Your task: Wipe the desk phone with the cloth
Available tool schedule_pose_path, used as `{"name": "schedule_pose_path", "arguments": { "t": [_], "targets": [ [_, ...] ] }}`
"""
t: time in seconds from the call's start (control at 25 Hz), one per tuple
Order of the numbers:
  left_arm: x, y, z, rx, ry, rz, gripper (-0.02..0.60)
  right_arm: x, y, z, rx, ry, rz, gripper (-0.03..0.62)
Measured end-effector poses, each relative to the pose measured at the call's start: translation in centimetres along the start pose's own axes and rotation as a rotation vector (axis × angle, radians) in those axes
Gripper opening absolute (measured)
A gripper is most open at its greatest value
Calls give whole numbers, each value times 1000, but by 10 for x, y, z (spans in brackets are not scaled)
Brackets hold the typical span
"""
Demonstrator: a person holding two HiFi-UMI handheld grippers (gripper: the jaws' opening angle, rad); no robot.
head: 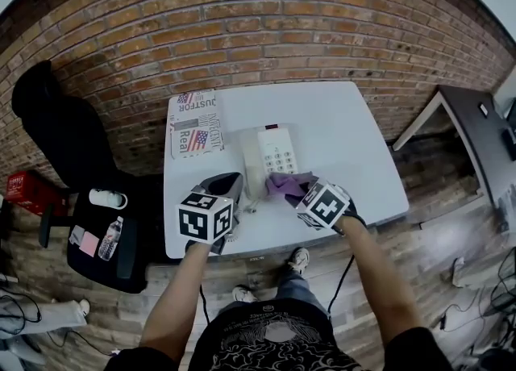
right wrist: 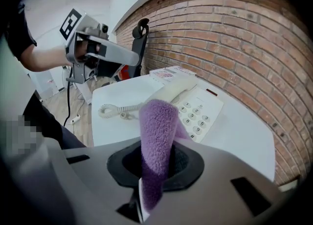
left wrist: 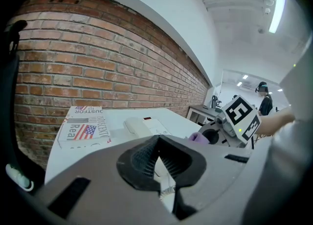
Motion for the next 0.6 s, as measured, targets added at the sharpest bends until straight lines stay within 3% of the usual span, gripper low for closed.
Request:
{"name": "schedule_pose_path", "arguments": {
  "t": [0.32, 0.6],
  "targets": [
    [2, 0, 2, 16, 15, 9, 8, 37, 37, 35, -60, 22, 82, 44],
    [7, -13, 1, 56, 23, 26, 8, 74, 42, 64, -41, 94, 134, 44]
  ]
}}
Point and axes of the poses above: the fingertips, and each gripper's own axes: y backward along the fingers, z to its right, x out of its top, the point moved 8 cm from there along y, backward along the fingers, and after that the axes turned 14 degrees about z, right-handed, at the moved point
